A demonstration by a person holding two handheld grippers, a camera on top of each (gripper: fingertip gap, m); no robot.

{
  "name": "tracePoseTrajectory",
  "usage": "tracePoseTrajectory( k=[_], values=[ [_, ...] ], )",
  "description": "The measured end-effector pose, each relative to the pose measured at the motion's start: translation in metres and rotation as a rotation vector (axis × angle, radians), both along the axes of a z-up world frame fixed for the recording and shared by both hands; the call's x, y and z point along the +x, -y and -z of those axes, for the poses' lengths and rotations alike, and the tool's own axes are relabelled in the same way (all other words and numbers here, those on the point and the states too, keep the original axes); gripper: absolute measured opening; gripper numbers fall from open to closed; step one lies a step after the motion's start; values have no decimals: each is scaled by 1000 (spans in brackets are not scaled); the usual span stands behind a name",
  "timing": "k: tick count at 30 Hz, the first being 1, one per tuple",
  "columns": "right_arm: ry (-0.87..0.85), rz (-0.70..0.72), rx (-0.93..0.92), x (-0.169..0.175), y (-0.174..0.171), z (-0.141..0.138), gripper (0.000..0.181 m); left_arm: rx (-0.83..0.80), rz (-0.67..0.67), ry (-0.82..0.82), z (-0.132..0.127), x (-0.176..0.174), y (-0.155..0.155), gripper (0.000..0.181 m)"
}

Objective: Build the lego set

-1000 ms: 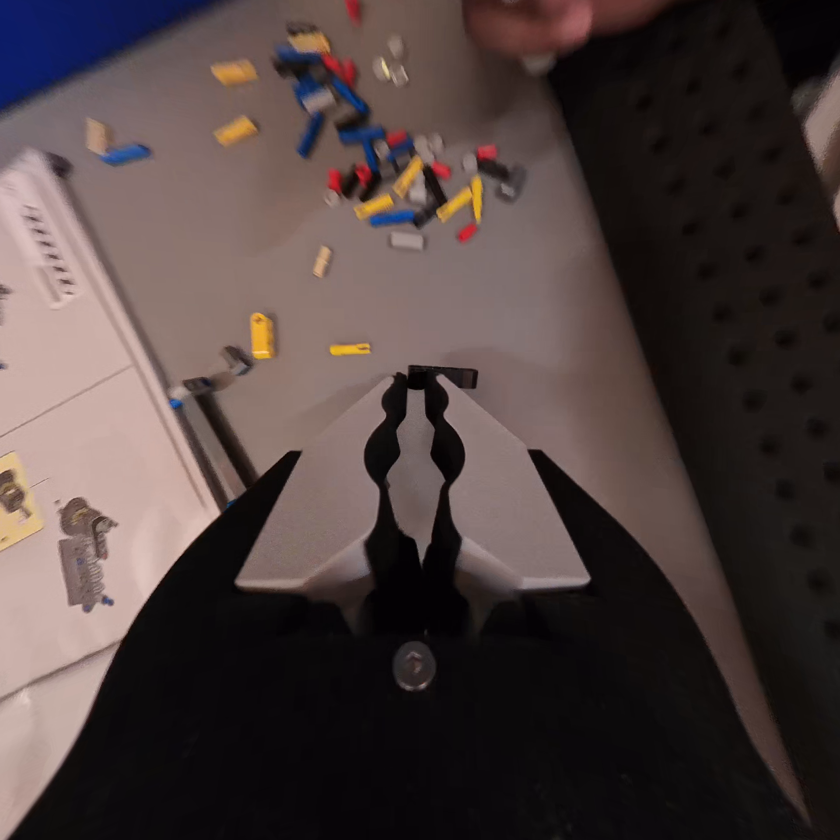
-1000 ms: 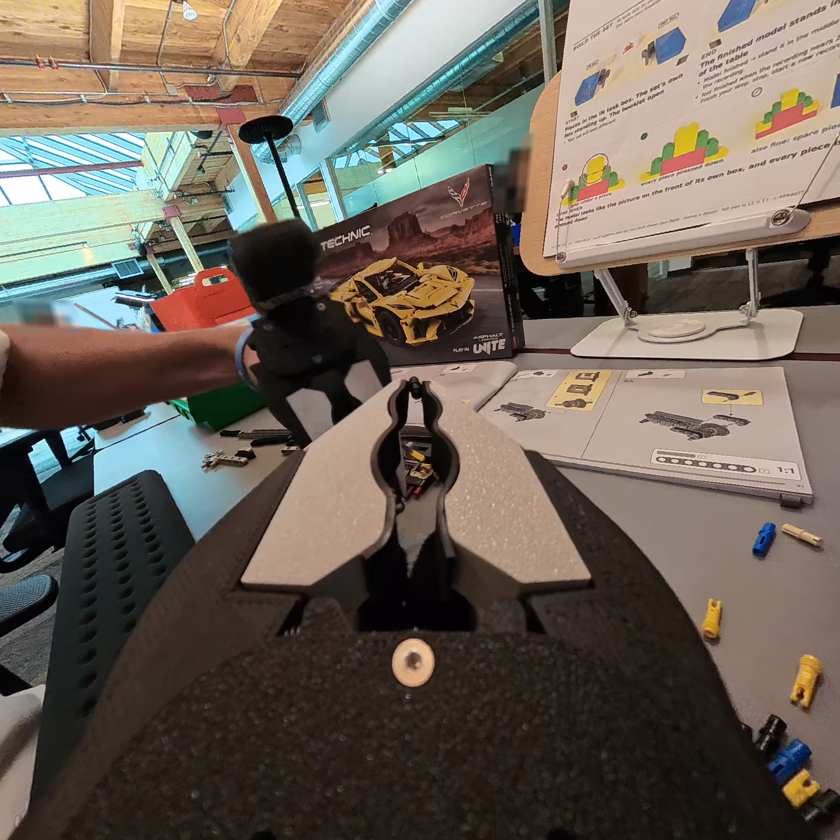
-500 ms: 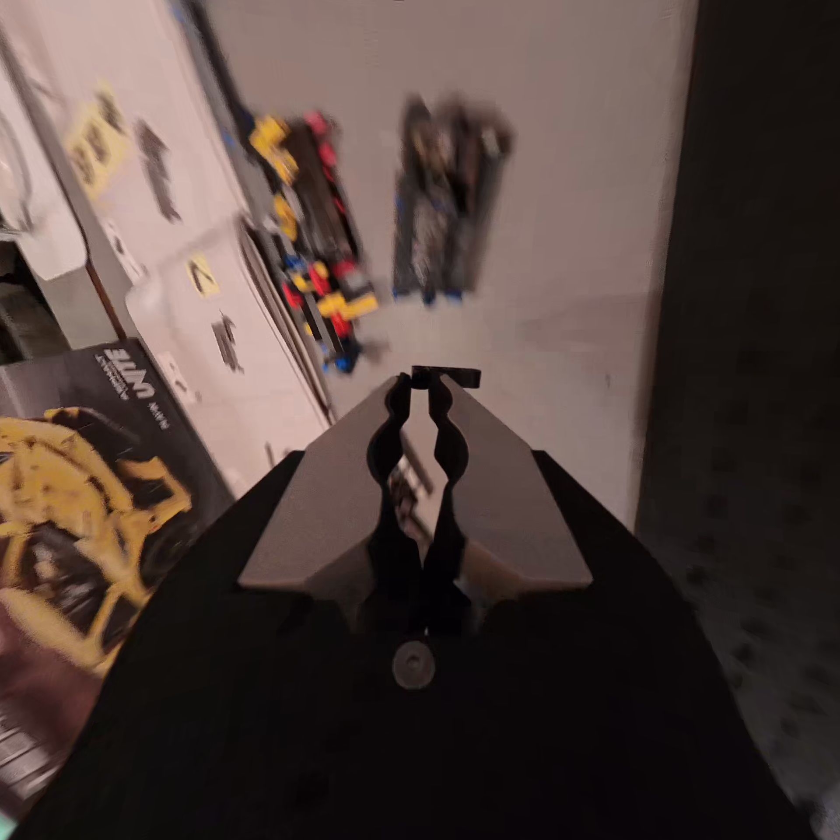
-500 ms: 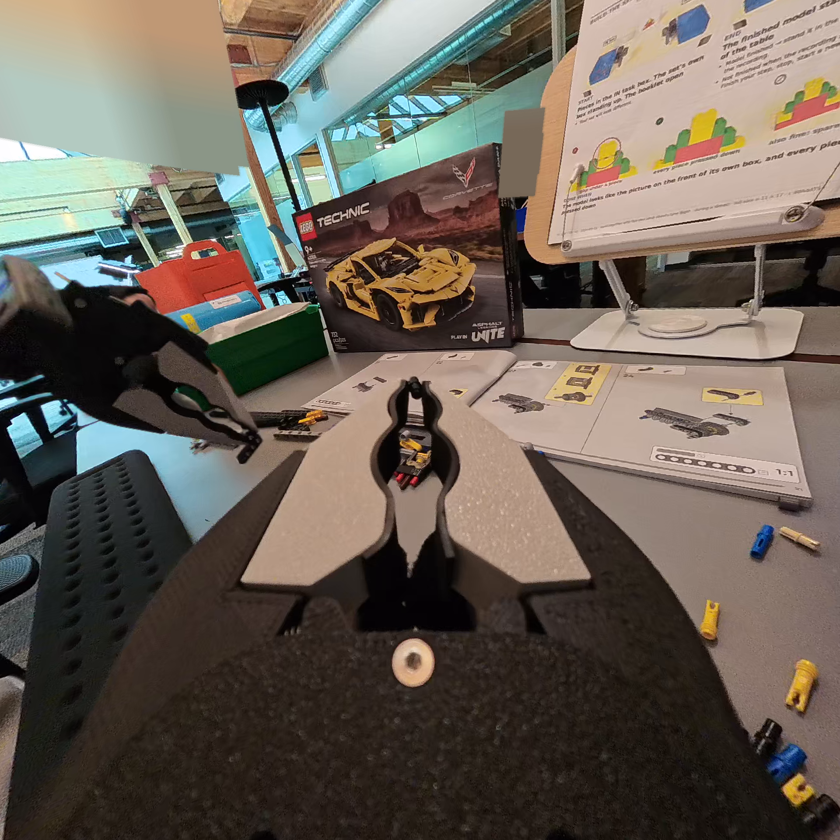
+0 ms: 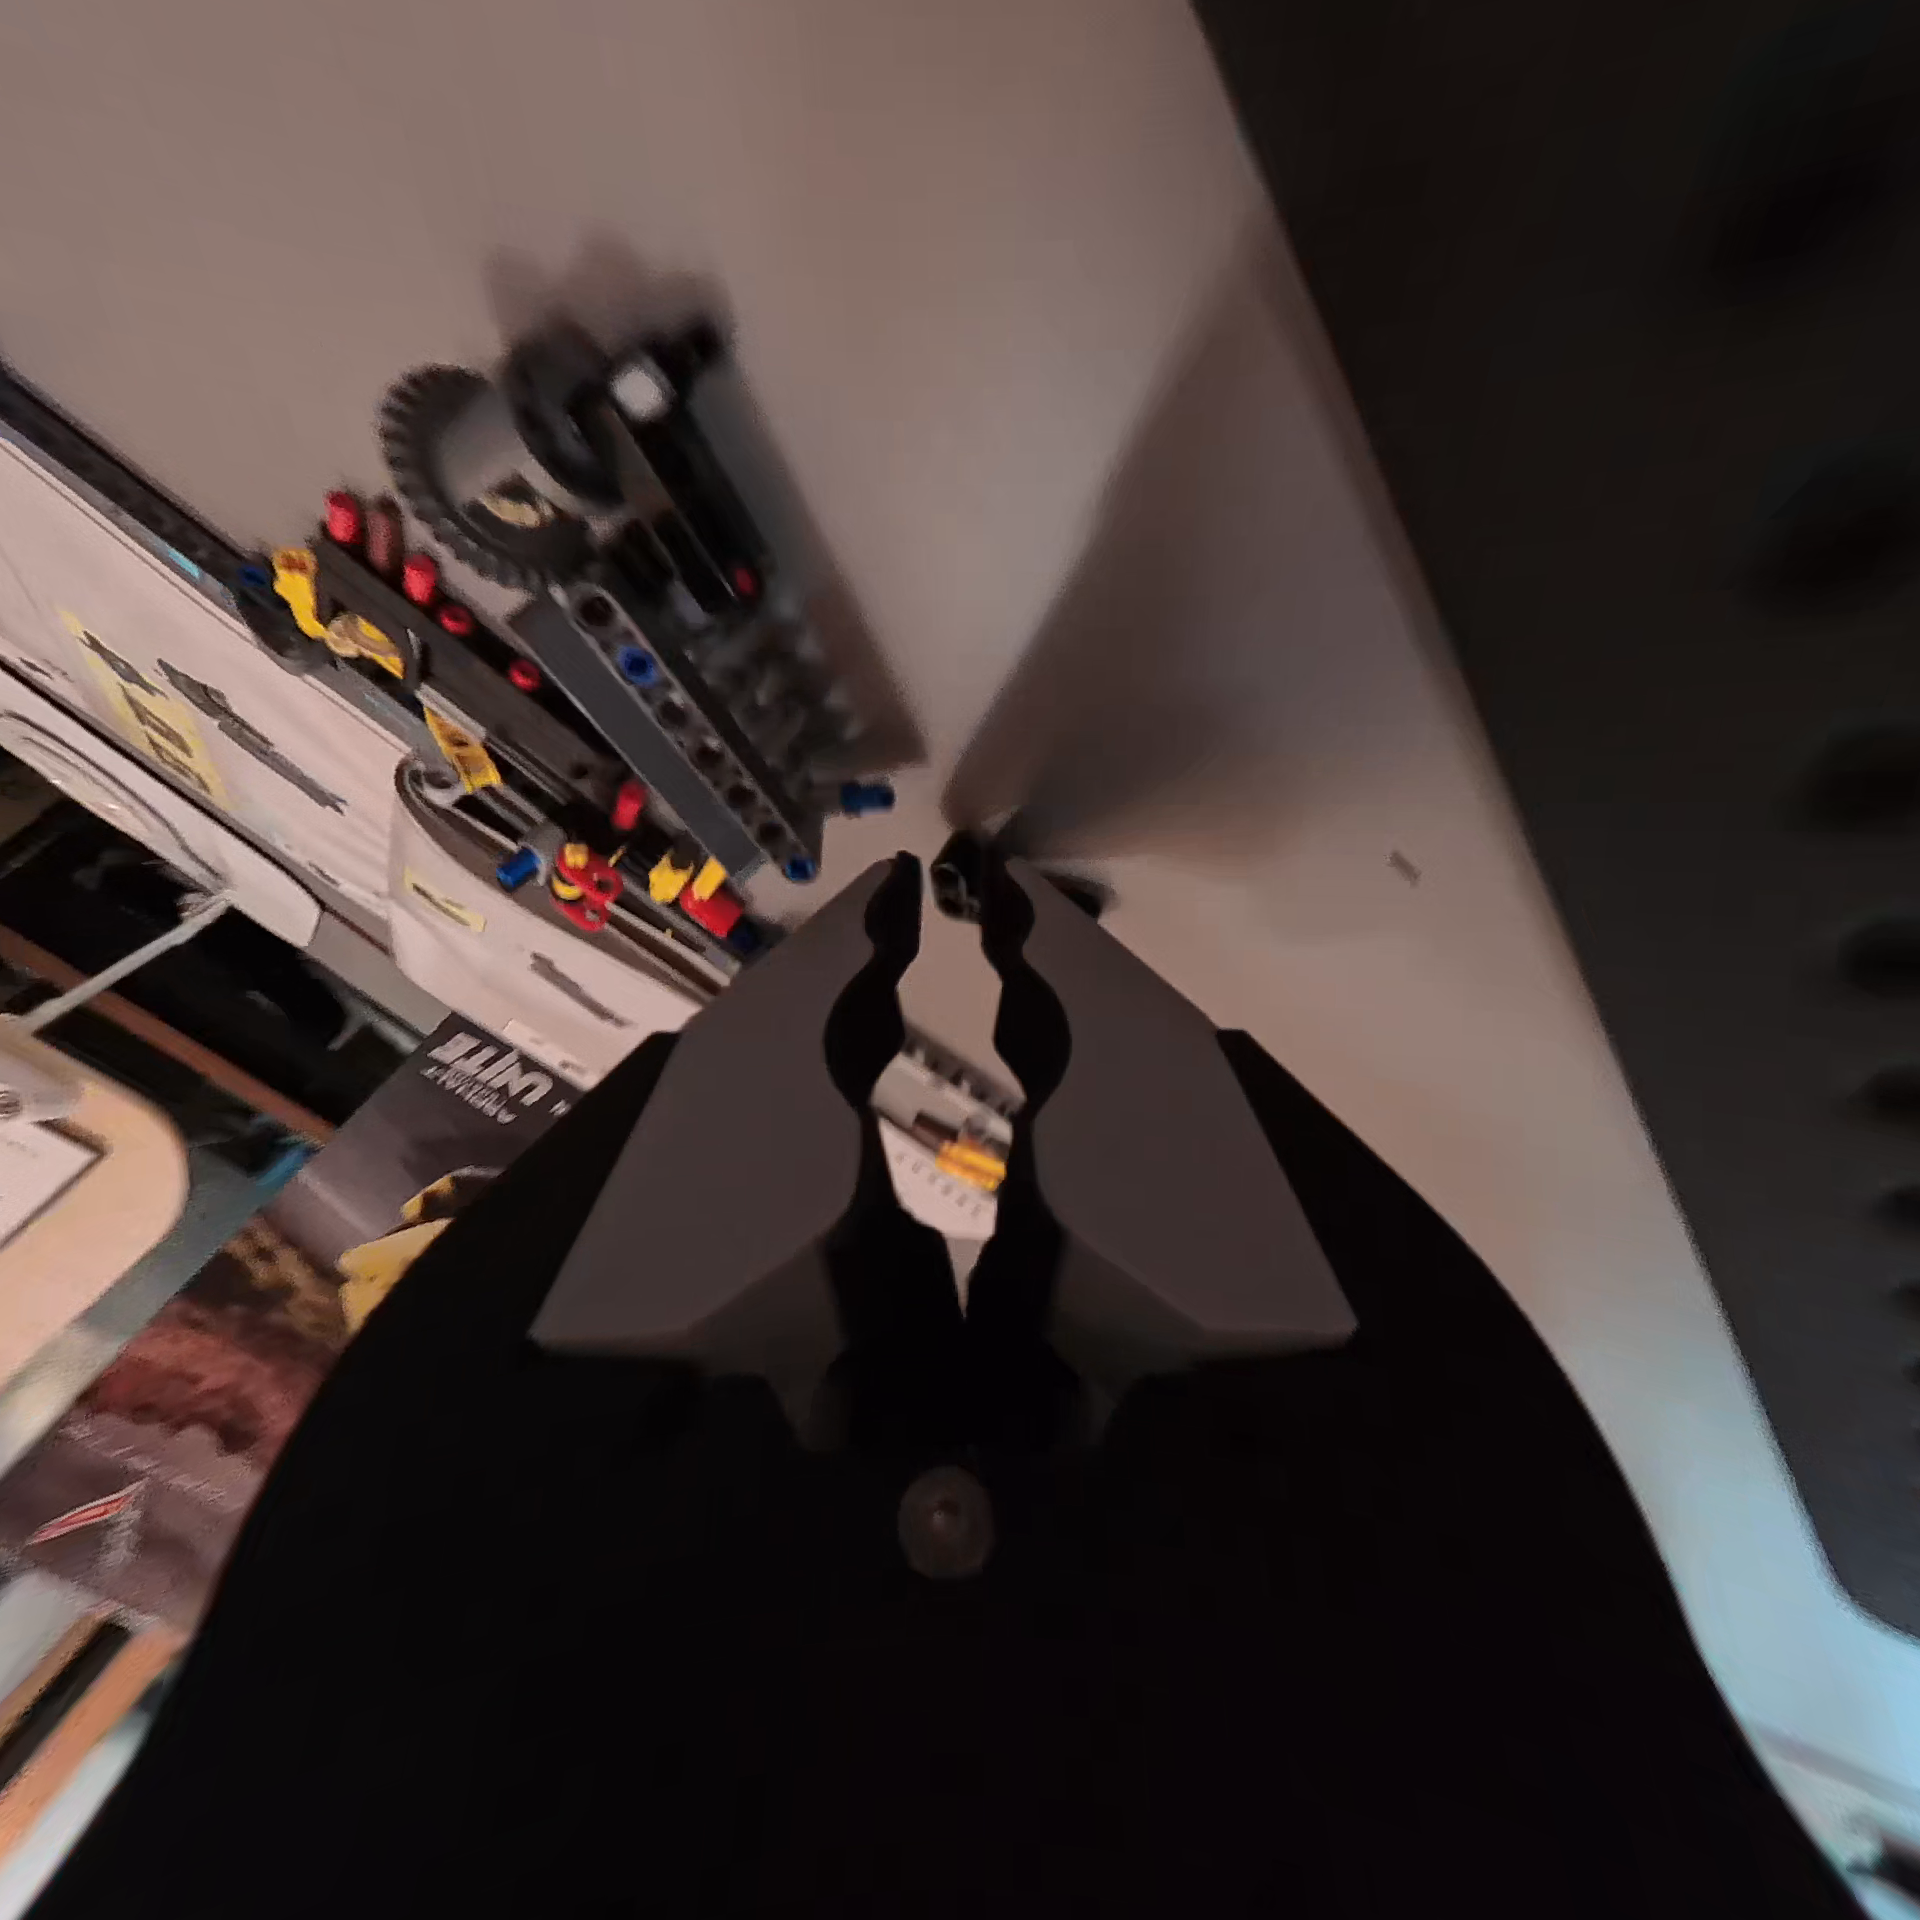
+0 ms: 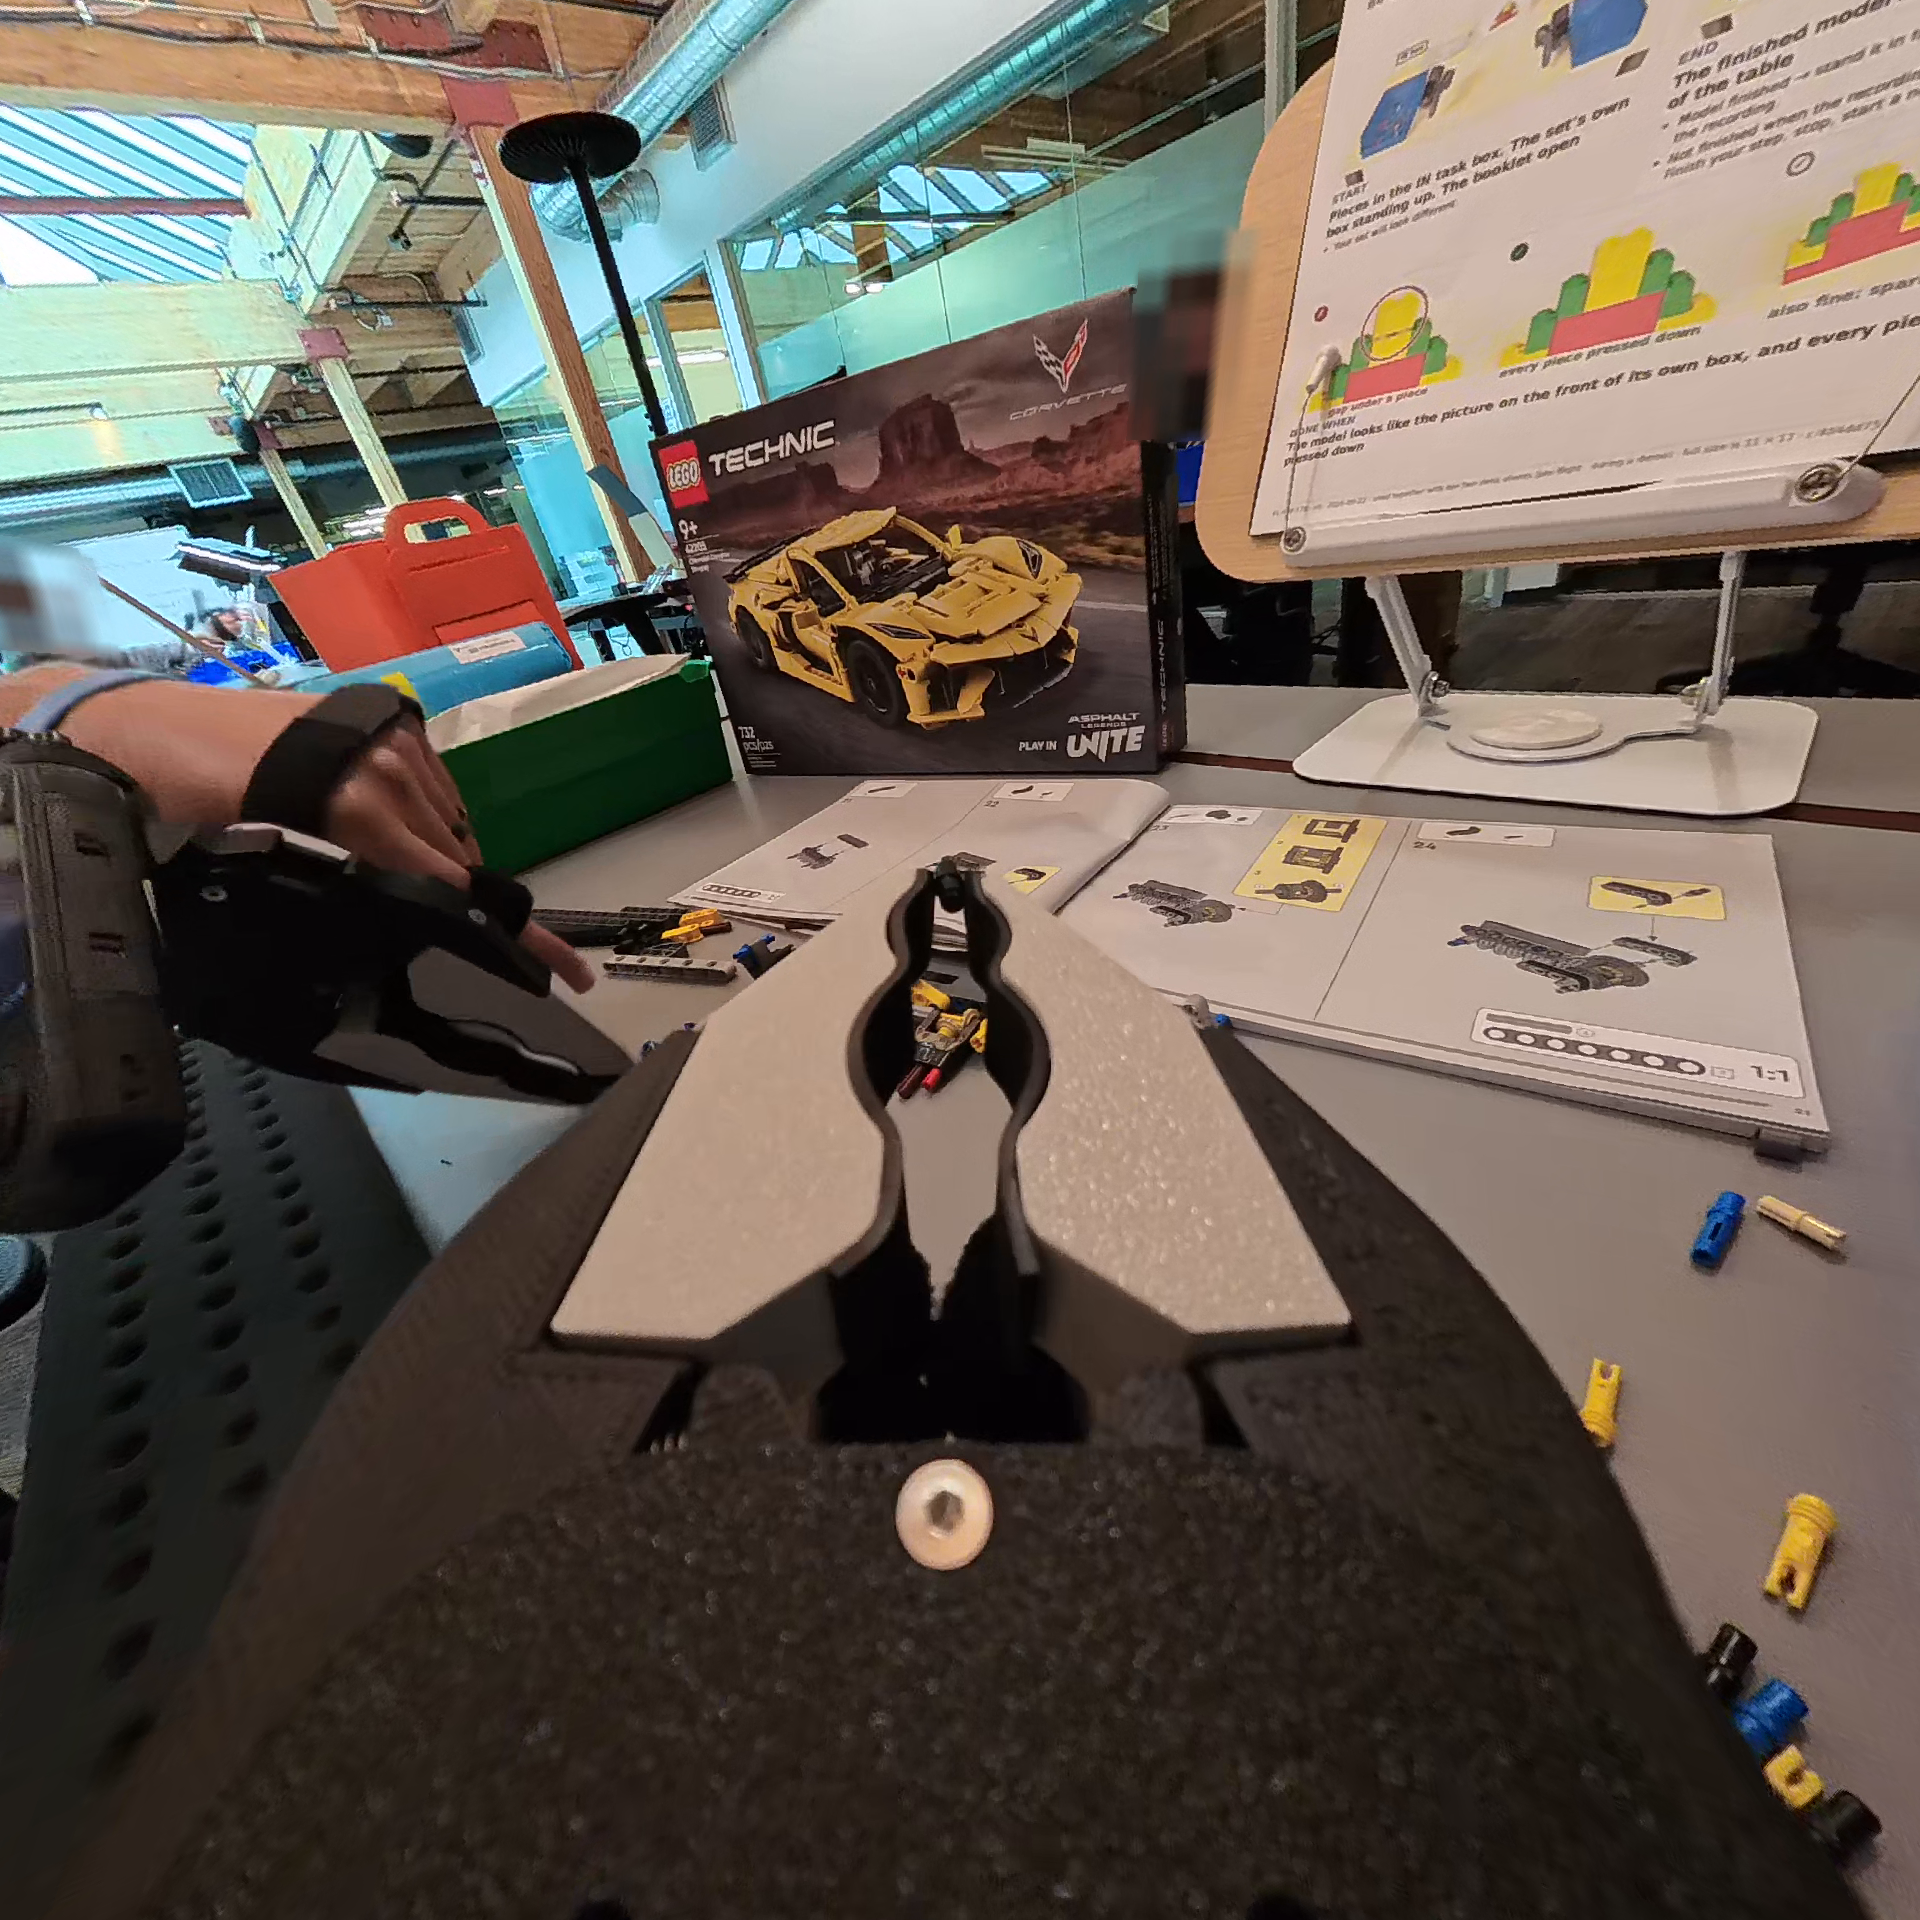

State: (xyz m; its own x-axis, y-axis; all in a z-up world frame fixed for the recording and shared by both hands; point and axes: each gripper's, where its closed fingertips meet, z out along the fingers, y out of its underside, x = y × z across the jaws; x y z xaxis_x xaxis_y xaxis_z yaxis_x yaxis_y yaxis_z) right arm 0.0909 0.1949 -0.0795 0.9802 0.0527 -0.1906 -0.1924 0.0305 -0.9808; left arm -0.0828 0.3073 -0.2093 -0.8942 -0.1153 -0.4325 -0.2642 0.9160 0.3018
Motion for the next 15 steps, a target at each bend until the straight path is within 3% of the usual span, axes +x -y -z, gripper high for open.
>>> tracePoseTrajectory(
  k=[4,9,13,15],
  values=[
    [-28,-7,6,2,0,0,5,-330,-178,119,-15,8,28,34],
    [-48,-19,11,1,0,-1,5,-757,-528,281,-38,3,6,33],
    [-46,-25,1,0,-1,1,4,-891,-764,323,-24,1,-12,35],
    [-43,-24,-3,0,-1,2,4,-909,-758,324,-18,0,-5,33]
  ],
)
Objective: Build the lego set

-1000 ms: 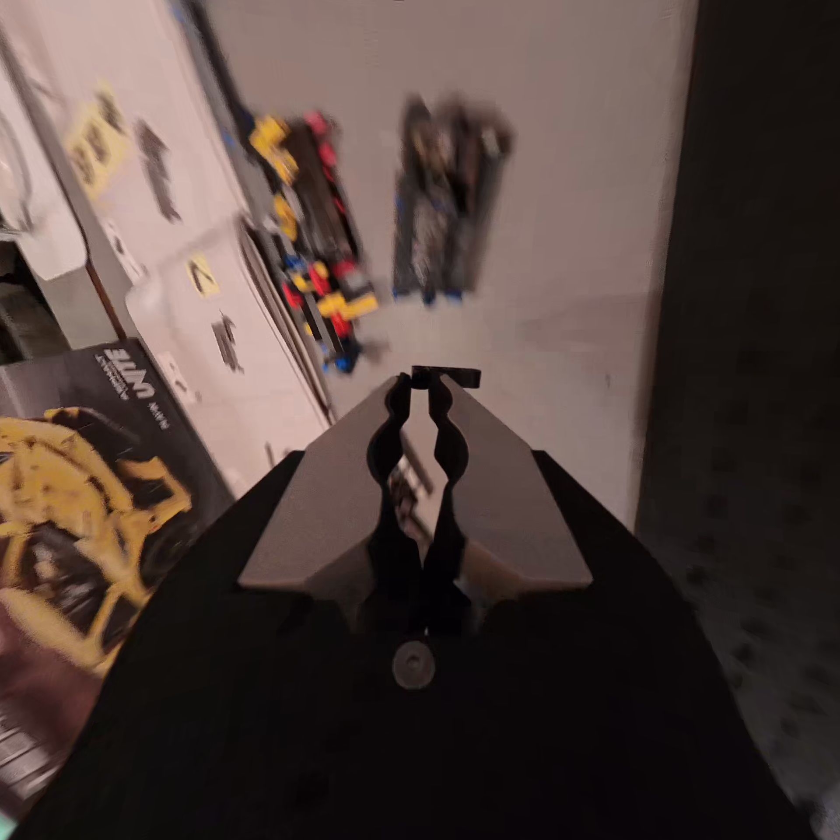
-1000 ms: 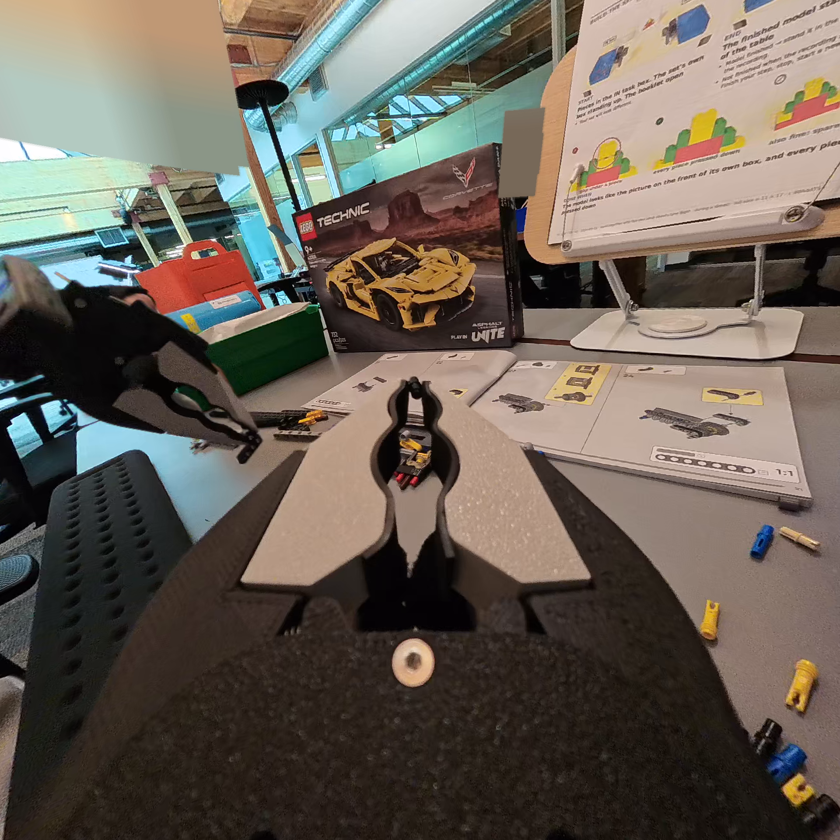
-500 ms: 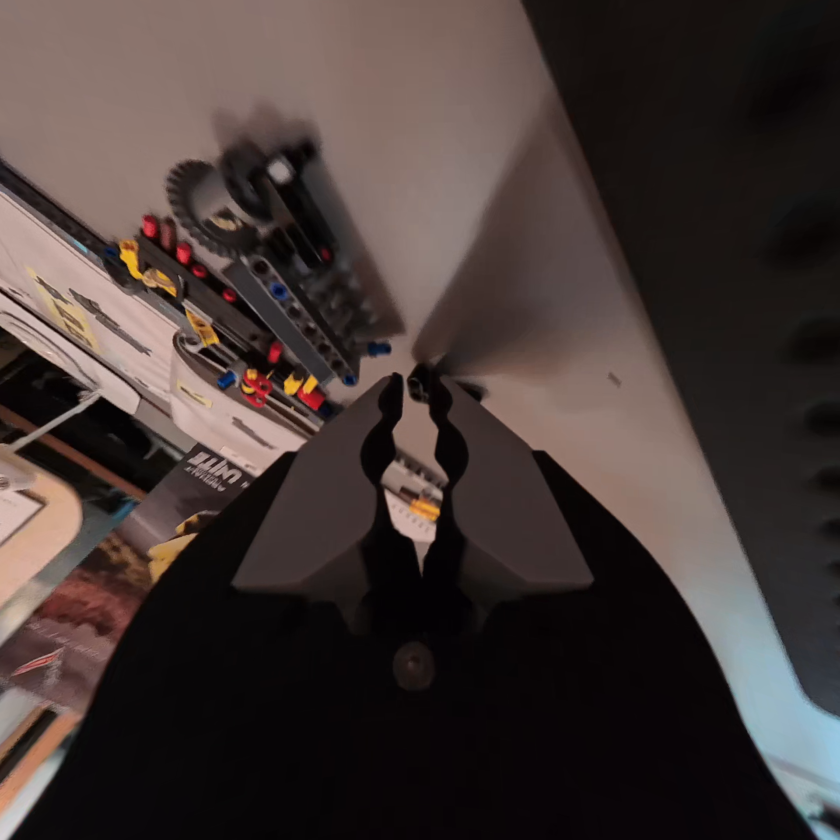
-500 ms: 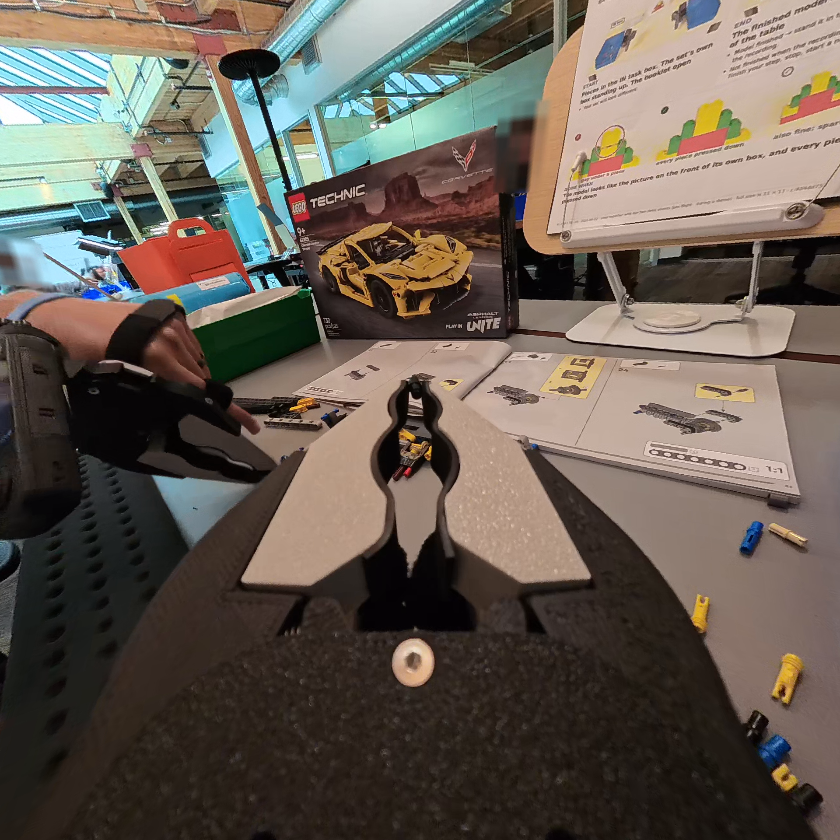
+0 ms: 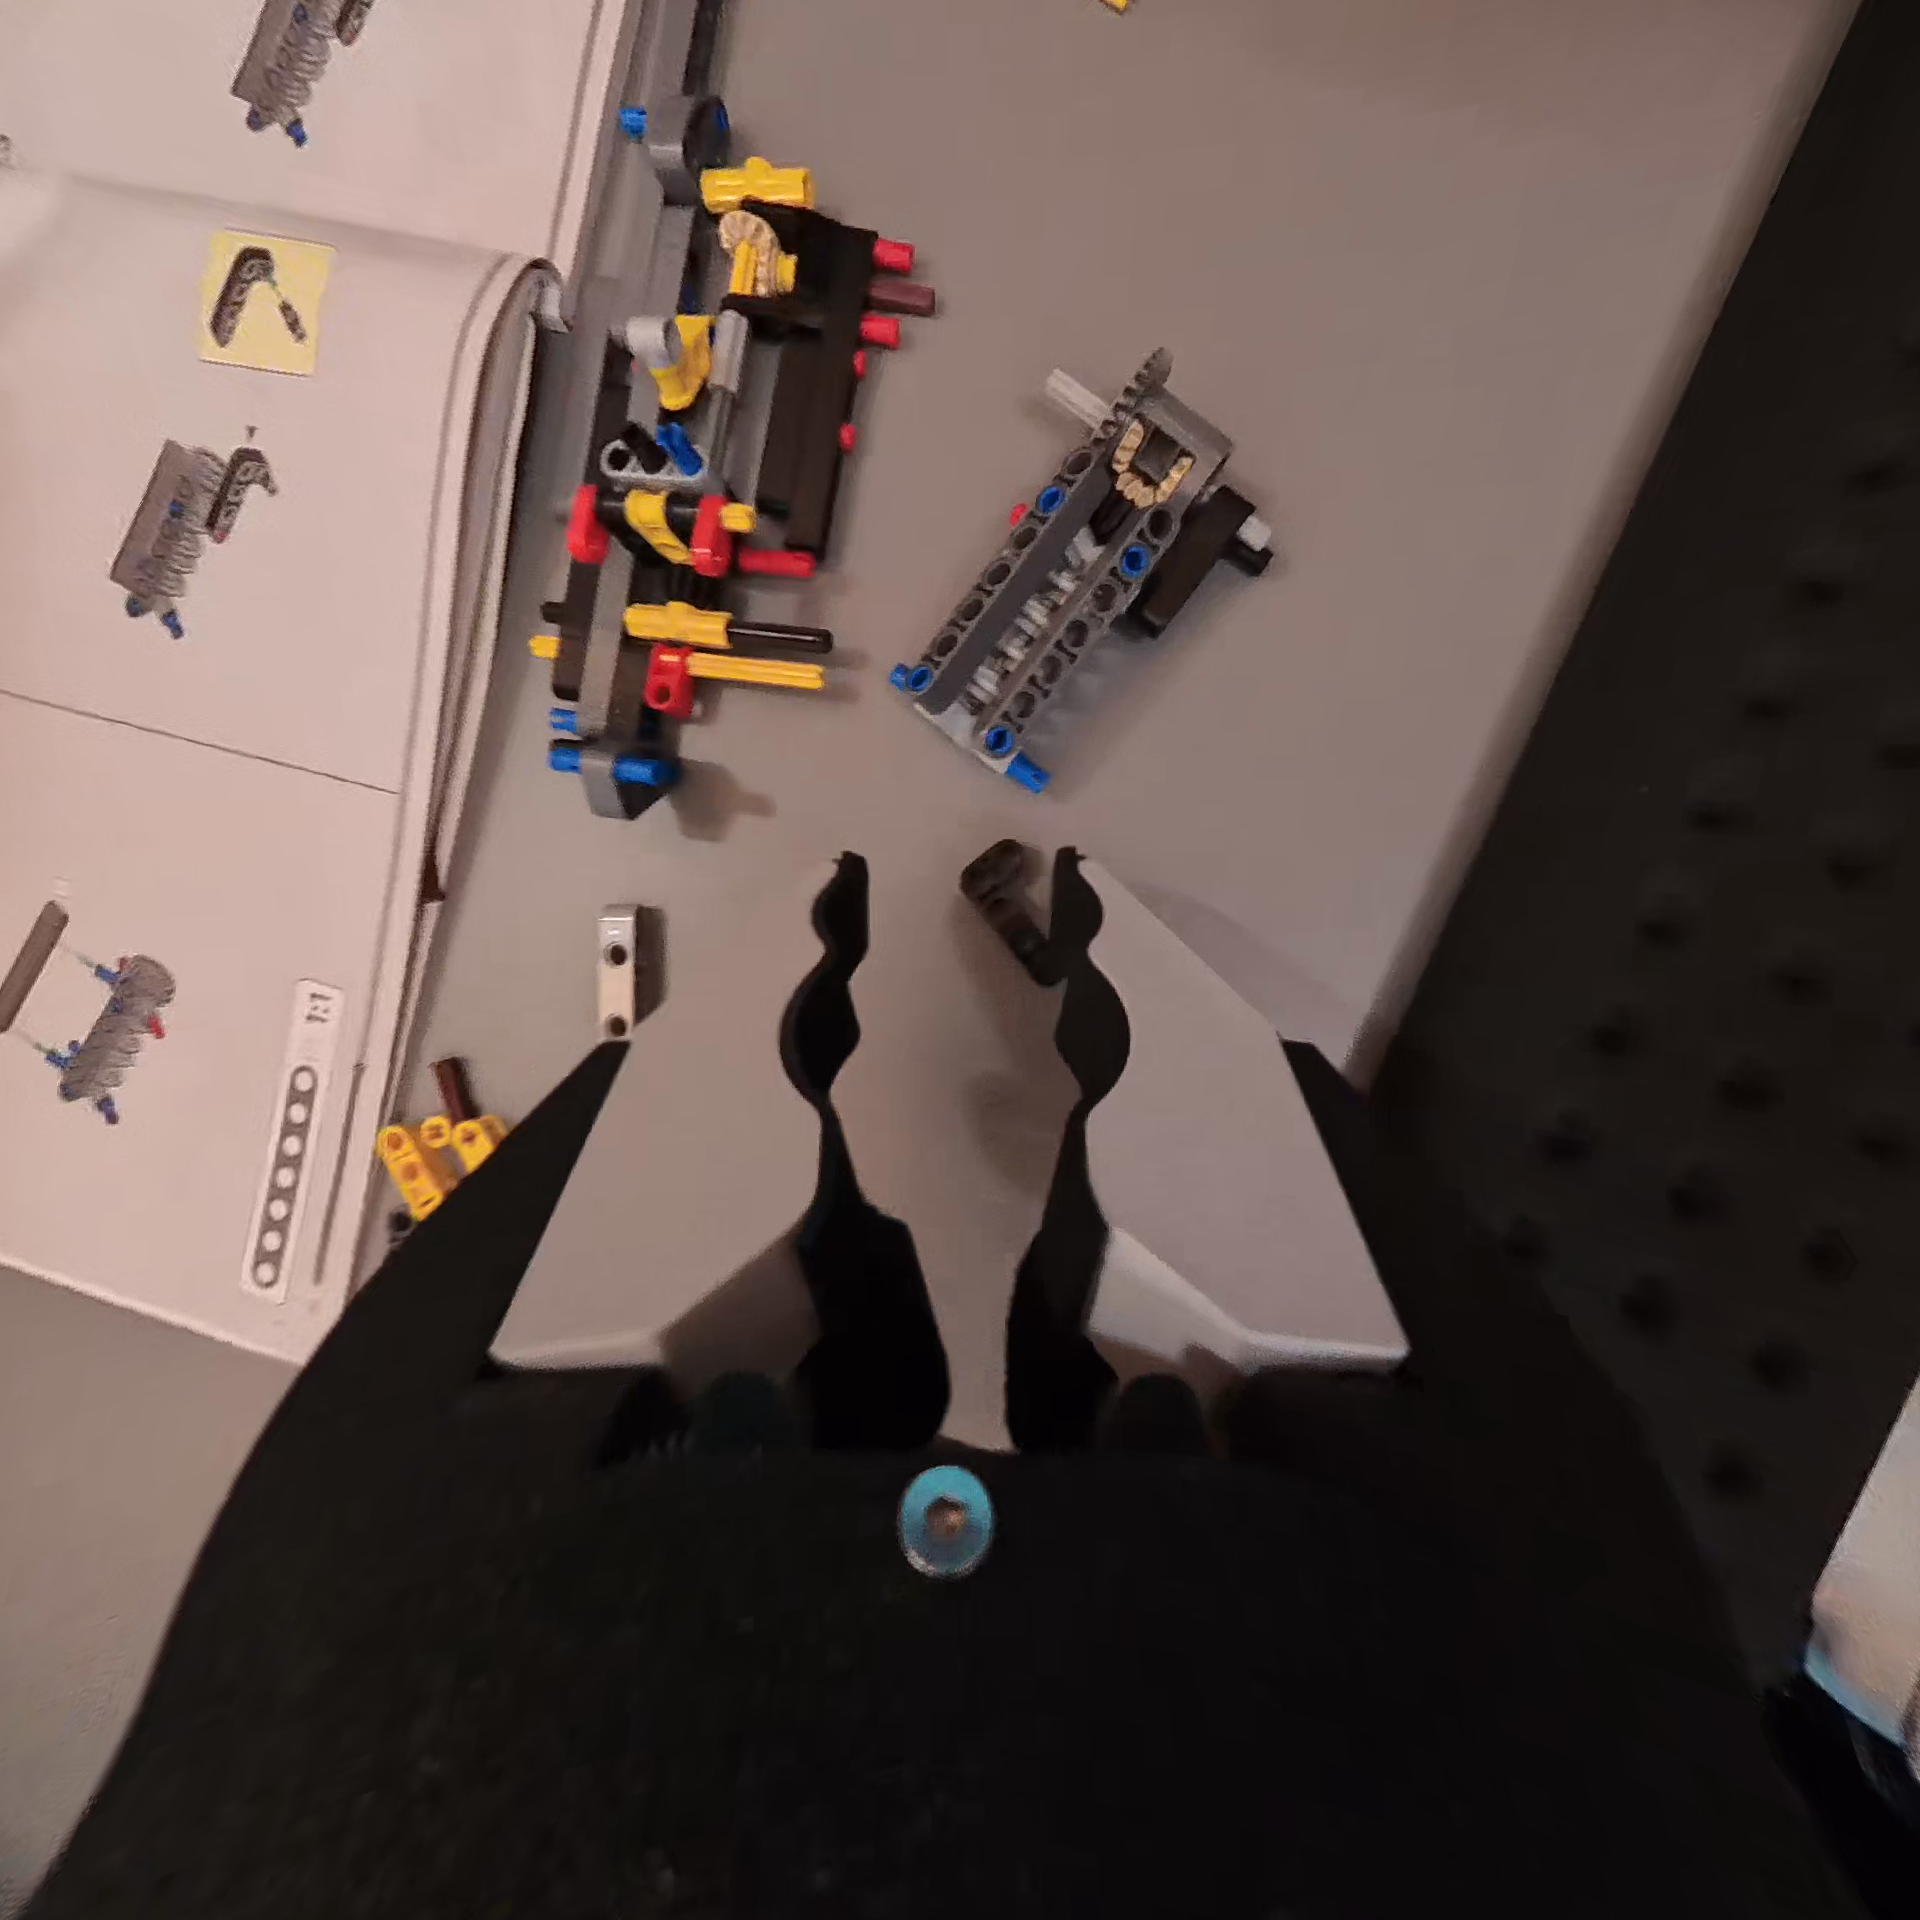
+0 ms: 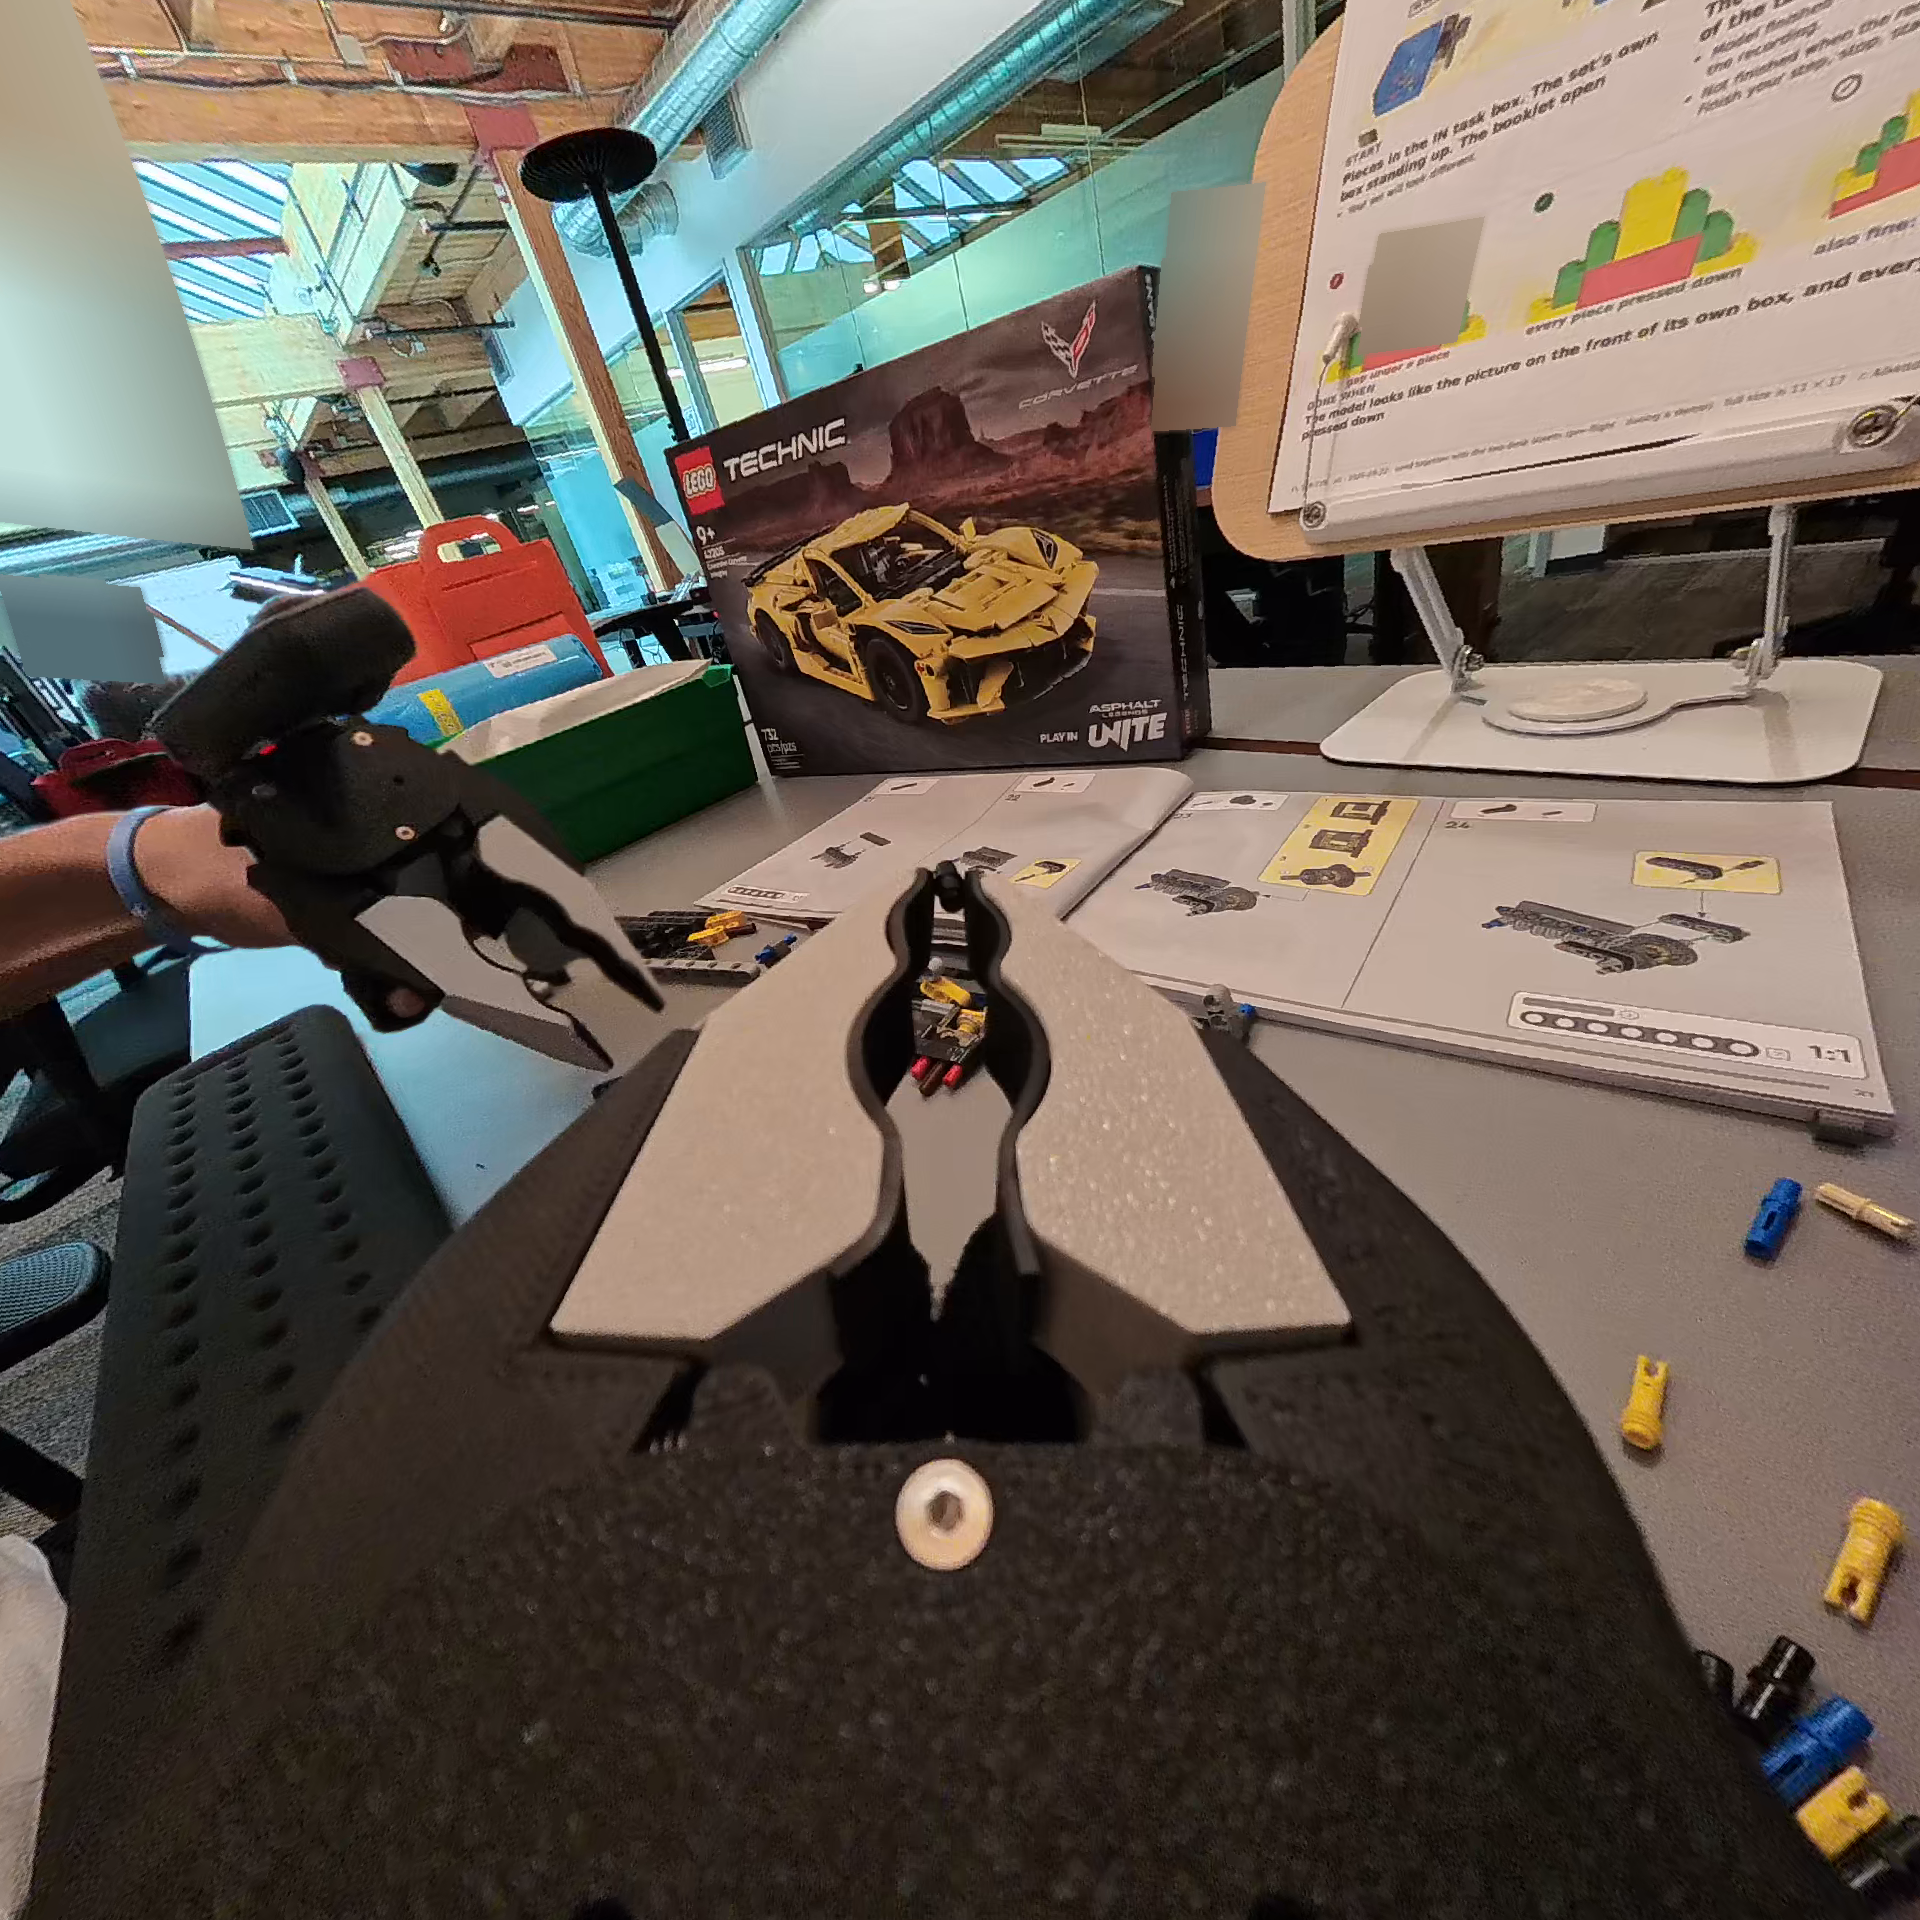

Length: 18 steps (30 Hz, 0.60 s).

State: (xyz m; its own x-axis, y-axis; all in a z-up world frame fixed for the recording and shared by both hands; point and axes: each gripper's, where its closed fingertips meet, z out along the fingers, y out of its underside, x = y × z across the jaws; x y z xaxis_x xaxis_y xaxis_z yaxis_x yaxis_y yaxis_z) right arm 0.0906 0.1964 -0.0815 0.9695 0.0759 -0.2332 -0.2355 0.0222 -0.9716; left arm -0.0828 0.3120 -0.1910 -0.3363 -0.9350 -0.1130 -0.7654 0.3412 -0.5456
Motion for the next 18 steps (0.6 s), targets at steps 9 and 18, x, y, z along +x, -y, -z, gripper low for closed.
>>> tracePoseTrajectory(
  k=[9,18],
  values=[
    [1,-3,-5,-1,-1,1,4,-72,18,-64,15,-3,5,22],
    [21,-10,-17,-4,-2,3,4,-31,-116,-111,25,-2,0,10]
  ],
)
